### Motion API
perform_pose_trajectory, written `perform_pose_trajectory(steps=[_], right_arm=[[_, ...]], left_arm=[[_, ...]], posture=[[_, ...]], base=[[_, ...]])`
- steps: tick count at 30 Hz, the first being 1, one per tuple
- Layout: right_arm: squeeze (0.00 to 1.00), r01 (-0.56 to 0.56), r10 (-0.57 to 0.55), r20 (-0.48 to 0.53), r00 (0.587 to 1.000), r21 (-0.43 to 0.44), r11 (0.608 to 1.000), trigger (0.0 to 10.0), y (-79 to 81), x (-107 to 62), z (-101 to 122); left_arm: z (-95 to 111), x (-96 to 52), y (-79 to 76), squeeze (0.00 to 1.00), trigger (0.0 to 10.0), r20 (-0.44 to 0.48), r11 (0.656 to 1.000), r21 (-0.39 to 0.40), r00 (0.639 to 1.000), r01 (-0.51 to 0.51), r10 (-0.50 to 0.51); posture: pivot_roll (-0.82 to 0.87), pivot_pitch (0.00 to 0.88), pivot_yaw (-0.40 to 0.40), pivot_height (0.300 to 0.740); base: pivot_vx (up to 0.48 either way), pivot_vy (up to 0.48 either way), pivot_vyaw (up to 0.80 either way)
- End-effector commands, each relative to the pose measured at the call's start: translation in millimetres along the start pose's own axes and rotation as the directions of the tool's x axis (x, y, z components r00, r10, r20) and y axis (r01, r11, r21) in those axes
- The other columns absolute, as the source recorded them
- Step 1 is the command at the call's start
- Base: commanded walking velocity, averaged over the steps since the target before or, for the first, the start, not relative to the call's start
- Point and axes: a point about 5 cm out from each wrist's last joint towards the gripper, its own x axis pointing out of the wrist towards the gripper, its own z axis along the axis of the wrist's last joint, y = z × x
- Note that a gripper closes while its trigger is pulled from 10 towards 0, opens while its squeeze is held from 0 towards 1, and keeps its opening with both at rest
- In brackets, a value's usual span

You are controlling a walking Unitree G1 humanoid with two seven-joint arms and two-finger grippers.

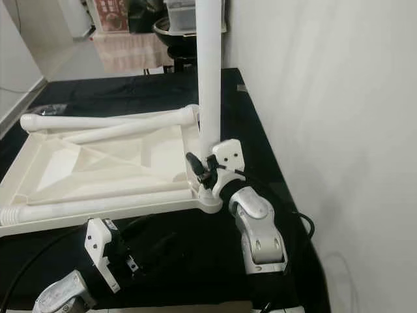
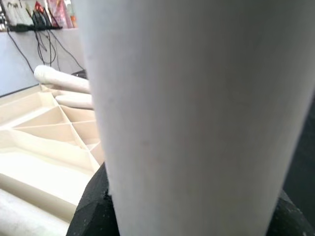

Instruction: Building children table

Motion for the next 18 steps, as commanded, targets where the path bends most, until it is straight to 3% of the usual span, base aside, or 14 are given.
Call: perform_pose_trajectory(steps=[1, 2, 3, 5, 6, 10, 12, 13, 14, 15, 16, 18], right_arm=[[0.00, -0.028, 0.051, -0.224, 0.973, 0.106, 0.994, 10.0, 6.6, -4.1, -48.4], [0.00, -0.028, 0.051, -0.224, 0.973, 0.106, 0.994, 10.0, 6.6, -4.1, -48.4], [0.60, -0.084, 0.106, -0.195, 0.975, 0.119, 0.989, 10.0, 4.4, 0.7, -41.2], [0.60, -0.107, 0.128, -0.183, 0.975, 0.120, 0.987, 10.0, 3.4, 2.3, -38.2], [1.00, -0.151, 0.172, -0.168, 0.971, 0.130, 0.980, 10.0, 2.8, 4.3, -33.6], [1.00, -0.217, 0.228, -0.097, 0.969, 0.115, 0.969, 10.0, 5.6, 10.2, -11.4], [0.97, -0.353, 0.357, -0.062, 0.932, 0.067, 0.933, 10.0, 9.4, 11.9, 1.6], [0.97, -0.353, 0.357, -0.062, 0.932, 0.067, 0.933, 10.0, 9.4, 11.9, 1.6], [0.00, -0.436, 0.438, -0.050, 0.898, 0.036, 0.899, 10.0, 8.6, 12.2, 7.5], [0.00, -0.486, 0.486, -0.045, 0.873, 0.015, 0.874, 10.0, 8.0, 11.7, 11.4], [0.00, -0.486, 0.486, -0.045, 0.873, 0.015, 0.874, 10.0, 8.0, 11.7, 11.4], [0.00, -0.577, 0.576, -0.046, 0.816, -0.008, 0.817, 10.0, -0.5, 13.7, 19.3]], left_arm=[[-2.4, -0.6, 2.0, 0.00, 10.0, -0.015, 1.000, 0.000, 1.000, 0.006, -0.006], [-2.4, -0.6, 2.0, 0.00, 10.0, -0.015, 1.000, 0.000, 1.000, 0.006, -0.006], [-1.9, 0.0, 2.9, 0.00, 10.0, -0.009, 1.000, 0.004, 1.000, -0.002, 0.003], [-1.8, 0.3, 3.2, 0.00, 10.0, -0.008, 1.000, 0.005, 1.000, -0.005, 0.005], [-1.7, 0.4, 3.2, 0.00, 10.0, -0.007, 1.000, 0.005, 1.000, -0.005, 0.005], [-1.6, 0.7, 2.5, 0.00, 10.0, -0.008, 1.000, 0.005, 1.000, -0.001, 0.001], [-1.6, 0.9, 1.9, 0.00, 10.0, -0.009, 1.000, 0.006, 1.000, 0.002, -0.002], [-1.6, 0.9, 1.9, 0.00, 10.0, -0.009, 1.000, 0.006, 1.000, 0.002, -0.002], [-1.6, 1.0, 1.7, 0.00, 10.0, -0.010, 1.000, 0.006, 1.000, 0.003, -0.003], [-1.6, 1.0, 1.6, 0.00, 10.0, -0.010, 1.000, 0.006, 1.000, 0.004, -0.004], [-1.6, 1.0, 1.6, 0.00, 10.0, -0.010, 1.000, 0.006, 1.000, 0.004, -0.004], [-1.6, 1.1, 1.4, 0.00, 10.0, -0.010, 1.000, 0.005, 1.000, 0.005, -0.005]], posture=[[-0.05, 0.156, 0.039, 0.740], [-0.05, 0.156, 0.039, 0.740], [-0.05, 0.157, 0.031, 0.740], [-0.05, 0.157, 0.031, 0.740], [-0.05, 0.155, 0.032, 0.740], [-0.05, 0.157, 0.041, 0.740], [-0.04, 0.156, 0.041, 0.740], [-0.04, 0.156, 0.041, 0.740], [-0.04, 0.156, 0.040, 0.740], [-0.04, 0.156, 0.040, 0.740], [-0.04, 0.156, 0.040, 0.740], [-0.04, 0.156, 0.039, 0.740]], base=[[0.000, 0.000, 0.00], [0.000, 0.000, 0.00], [0.000, 0.000, 0.00], [0.000, 0.000, 0.00], [0.000, 0.000, 0.00], [0.000, 0.000, 0.00], [0.000, 0.000, 0.00], [0.000, 0.000, 0.00], [0.000, 0.000, 0.00], [0.000, 0.000, 0.00], [0.000, 0.000, 0.00], [0.000, 0.000, 0.00]])
